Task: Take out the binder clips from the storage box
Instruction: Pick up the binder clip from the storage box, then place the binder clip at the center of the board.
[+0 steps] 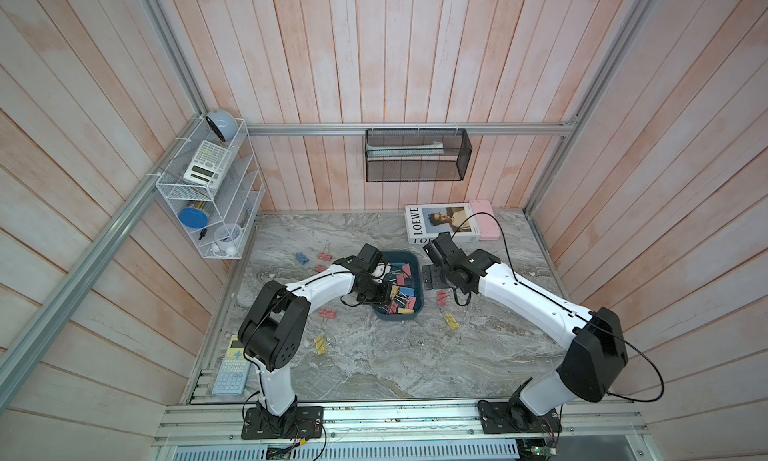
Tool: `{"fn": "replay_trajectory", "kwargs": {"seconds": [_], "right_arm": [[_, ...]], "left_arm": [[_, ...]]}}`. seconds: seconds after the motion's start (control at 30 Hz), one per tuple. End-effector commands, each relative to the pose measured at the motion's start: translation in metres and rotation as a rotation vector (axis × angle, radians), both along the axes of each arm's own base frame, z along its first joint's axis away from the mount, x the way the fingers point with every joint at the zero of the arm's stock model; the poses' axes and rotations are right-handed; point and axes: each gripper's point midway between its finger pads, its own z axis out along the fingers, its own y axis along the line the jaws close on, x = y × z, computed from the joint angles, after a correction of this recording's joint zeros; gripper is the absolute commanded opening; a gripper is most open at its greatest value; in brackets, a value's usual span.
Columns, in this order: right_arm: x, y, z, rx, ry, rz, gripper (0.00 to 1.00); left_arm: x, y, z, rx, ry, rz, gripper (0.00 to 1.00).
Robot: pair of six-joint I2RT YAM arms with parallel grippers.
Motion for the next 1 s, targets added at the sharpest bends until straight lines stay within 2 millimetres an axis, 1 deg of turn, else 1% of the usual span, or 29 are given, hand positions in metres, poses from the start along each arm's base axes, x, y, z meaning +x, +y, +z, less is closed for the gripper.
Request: {"fn": "replay_trajectory", "kwargs": {"seconds": [0.0, 0.1, 0.23, 0.37, 0.47, 0.57, 0.63, 0.83, 0.93, 0.97], "right_arm": [[0.003, 0.001, 0.004, 0.004, -0.009, 0.0, 0.98], [0.003, 0.001, 0.003, 0.004, -0.007, 0.001, 0.98], [0.003, 0.002, 0.004, 0.009, -0.008, 0.003, 0.98], [0.002, 0.005, 0.004, 0.024, -0.004, 0.019, 0.98], [0.001, 0.013, 0.003, 0.055, 0.006, 0.052, 0.98], [0.001, 0.021, 0.004, 0.087, 0.008, 0.079, 0.98], [0.001, 0.028, 0.006, 0.111, 0.006, 0.101, 0.98], [-0.001, 0.048, 0.007, 0.145, 0.003, 0.162, 0.98], [-0.003, 0.056, 0.006, 0.154, 0.013, 0.185, 0.98], [-0.003, 0.058, 0.007, 0.156, 0.014, 0.193, 0.98]], "left_arm": [[0.004, 0.005, 0.024, 0.001, -0.054, 0.03, 0.0], [0.012, 0.007, 0.05, -0.019, -0.116, 0.054, 0.0], [0.023, 0.018, 0.077, -0.04, -0.177, 0.108, 0.0], [0.039, 0.042, 0.099, -0.076, -0.223, 0.225, 0.0], [0.051, 0.071, 0.114, -0.116, -0.268, 0.343, 0.0], [0.06, 0.107, 0.119, -0.13, -0.297, 0.472, 0.0], [0.064, 0.137, 0.116, -0.128, -0.301, 0.567, 0.0], [0.072, 0.234, 0.098, -0.114, -0.311, 0.871, 0.0], [0.077, 0.278, 0.086, -0.11, -0.312, 1.012, 0.0], [0.078, 0.289, 0.082, -0.114, -0.308, 1.044, 0.0]]}}
